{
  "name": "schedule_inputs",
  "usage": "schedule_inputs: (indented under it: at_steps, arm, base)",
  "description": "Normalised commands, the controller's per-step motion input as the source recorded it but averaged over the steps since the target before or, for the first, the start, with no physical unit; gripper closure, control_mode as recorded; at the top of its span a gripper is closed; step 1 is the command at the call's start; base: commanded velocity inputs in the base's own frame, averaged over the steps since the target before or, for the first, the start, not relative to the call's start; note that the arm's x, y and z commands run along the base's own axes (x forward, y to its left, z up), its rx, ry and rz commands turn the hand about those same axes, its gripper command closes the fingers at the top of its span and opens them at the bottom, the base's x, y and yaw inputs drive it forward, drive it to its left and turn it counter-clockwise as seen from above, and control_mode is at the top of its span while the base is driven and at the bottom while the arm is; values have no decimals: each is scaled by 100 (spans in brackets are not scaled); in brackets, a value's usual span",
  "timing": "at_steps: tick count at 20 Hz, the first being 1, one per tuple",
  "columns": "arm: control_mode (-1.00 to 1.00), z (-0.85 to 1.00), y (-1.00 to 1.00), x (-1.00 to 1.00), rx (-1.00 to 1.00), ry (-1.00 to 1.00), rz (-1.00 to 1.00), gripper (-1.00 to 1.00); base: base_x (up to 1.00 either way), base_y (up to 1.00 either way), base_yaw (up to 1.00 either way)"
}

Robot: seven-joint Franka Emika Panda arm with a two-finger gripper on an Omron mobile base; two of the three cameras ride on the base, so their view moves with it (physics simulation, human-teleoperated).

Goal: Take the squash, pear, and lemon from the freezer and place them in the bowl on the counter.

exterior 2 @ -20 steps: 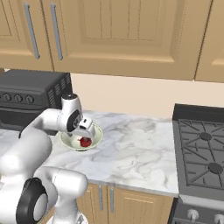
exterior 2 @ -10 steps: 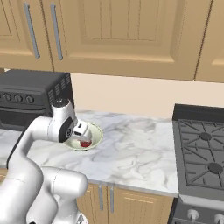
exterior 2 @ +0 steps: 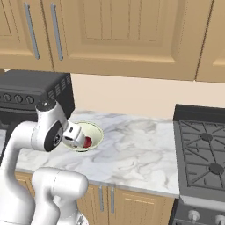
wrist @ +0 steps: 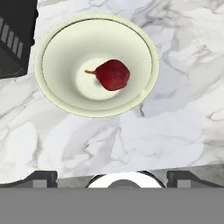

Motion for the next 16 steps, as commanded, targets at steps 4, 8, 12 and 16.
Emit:
schedule_inputs:
  at_steps: [4,8,12,16]
  arm:
    - [-100,54,-5,-60,0,0,0,-100]
    - [-100,44,-1,-41,0,0,0,-100]
    - [-100,32,0,-23,0,0,0,-100]
    - [-100,36,1,-11,0,0,1,-100]
  base:
    - [0,0,0]
    - [0,0,0]
    - [0,0,0]
    - [0,0,0]
